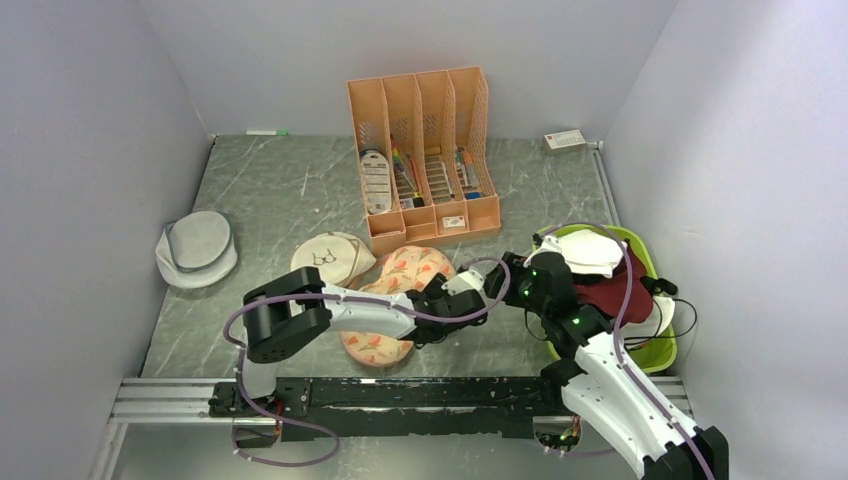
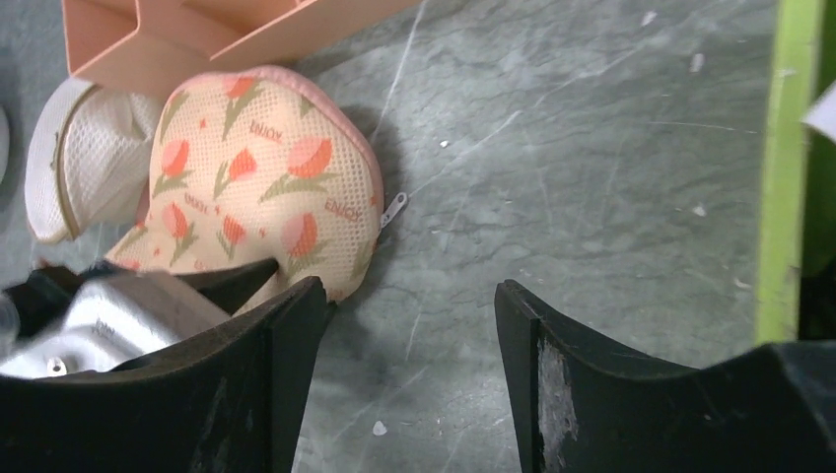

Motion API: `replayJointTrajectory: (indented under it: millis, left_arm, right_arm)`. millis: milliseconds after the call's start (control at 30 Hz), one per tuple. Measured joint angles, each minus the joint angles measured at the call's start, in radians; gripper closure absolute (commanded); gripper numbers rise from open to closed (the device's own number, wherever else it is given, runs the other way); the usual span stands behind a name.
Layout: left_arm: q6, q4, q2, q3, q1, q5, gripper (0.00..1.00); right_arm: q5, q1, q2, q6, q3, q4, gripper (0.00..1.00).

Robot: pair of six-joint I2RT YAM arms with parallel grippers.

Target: Unzip the laundry bag and remove the bra

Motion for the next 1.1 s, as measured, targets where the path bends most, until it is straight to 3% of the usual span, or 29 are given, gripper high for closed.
replayJointTrajectory:
  millis: [133, 233, 533, 633, 967, 1100]
  left_arm:
    - [0.002, 0.064, -0.041, -0.083, 0.033, 0.014, 0.79]
    - [0.027, 0.106, -0.133, -0.171, 0.053, 0.056, 0.88]
    - [0.136, 0.180, -0.495, -0.430, 0.105, 0.269, 0.93]
    - [0.161, 0.183, -0.586, -0.476, 0.113, 0.317, 0.93]
    - [0.181, 0.180, -0.687, -0.513, 0.132, 0.377, 0.93]
    - [0.181, 0.179, -0.705, -0.517, 0.137, 0.387, 0.93]
  right_arm:
    - [-0.085, -0.001, 0.034, -0.039, -0.034, 0.074, 0.40]
    - [-0.154, -0.003, 0.069, -0.071, -0.056, 0.138, 0.43]
    - [-0.594, -0.008, 0.304, -0.182, -0.127, 0.518, 0.38]
    - [-0.699, -0.007, 0.365, -0.208, -0.150, 0.653, 0.44]
    - [-0.833, 0.058, 0.536, -0.285, -0.200, 0.973, 0.60]
    - [-0.831, 0.095, 0.589, -0.306, -0.201, 1.045, 0.59]
